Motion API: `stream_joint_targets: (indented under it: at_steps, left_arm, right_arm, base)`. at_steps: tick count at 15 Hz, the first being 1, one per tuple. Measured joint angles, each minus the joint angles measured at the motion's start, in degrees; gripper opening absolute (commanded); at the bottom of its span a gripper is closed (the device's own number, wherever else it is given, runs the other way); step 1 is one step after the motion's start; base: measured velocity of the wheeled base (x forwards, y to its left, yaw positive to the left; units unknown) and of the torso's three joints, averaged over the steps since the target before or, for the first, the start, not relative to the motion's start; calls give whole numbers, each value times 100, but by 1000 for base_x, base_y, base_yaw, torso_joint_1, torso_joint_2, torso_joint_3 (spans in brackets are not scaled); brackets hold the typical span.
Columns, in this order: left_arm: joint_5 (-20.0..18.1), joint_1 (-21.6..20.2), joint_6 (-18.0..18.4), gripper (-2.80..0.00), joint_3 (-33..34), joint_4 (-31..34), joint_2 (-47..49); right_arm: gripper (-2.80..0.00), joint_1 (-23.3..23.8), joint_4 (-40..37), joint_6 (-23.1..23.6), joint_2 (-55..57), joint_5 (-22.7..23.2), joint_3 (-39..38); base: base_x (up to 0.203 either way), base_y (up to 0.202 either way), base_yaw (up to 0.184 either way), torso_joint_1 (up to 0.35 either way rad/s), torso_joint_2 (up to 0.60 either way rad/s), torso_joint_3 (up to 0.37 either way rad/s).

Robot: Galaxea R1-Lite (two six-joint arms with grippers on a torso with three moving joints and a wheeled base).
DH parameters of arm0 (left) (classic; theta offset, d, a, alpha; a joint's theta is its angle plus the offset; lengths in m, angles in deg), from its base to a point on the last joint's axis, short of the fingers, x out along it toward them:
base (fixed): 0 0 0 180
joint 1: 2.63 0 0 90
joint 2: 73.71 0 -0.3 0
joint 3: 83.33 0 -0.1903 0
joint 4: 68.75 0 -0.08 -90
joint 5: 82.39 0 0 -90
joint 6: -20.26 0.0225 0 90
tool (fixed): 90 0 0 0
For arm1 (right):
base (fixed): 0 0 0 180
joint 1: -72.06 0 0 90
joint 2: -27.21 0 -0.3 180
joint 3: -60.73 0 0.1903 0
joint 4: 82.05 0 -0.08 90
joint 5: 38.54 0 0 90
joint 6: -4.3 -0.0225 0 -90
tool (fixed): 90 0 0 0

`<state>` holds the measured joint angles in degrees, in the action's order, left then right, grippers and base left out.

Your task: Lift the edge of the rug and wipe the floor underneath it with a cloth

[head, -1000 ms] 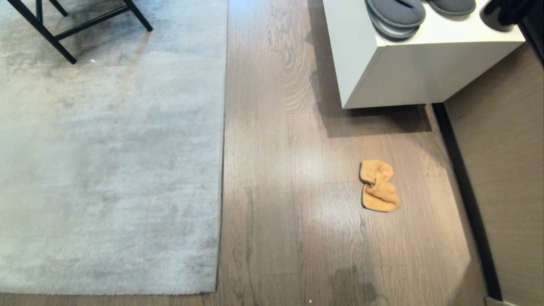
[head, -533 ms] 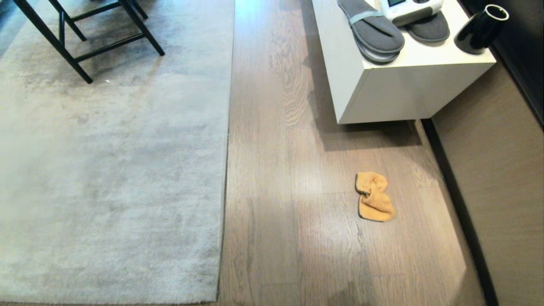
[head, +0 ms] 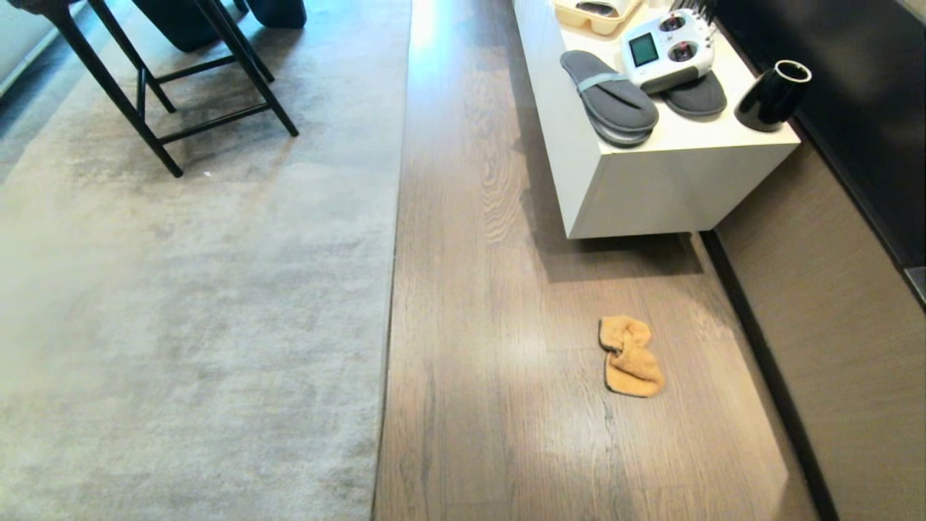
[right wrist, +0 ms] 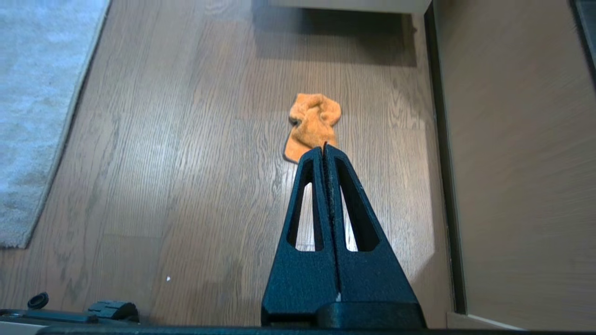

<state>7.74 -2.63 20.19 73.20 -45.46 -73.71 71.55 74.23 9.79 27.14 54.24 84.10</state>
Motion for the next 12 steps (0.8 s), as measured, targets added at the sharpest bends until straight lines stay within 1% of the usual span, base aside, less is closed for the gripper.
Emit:
stream_joint_targets:
  at_steps: [12]
  left_arm:
    - [-2, 0, 1, -280, 0, -2, 0]
  right_arm:
    - [-280, 2, 0, 0, 0, 0, 0]
  base:
    - [0, 0, 0, 2, 1, 200]
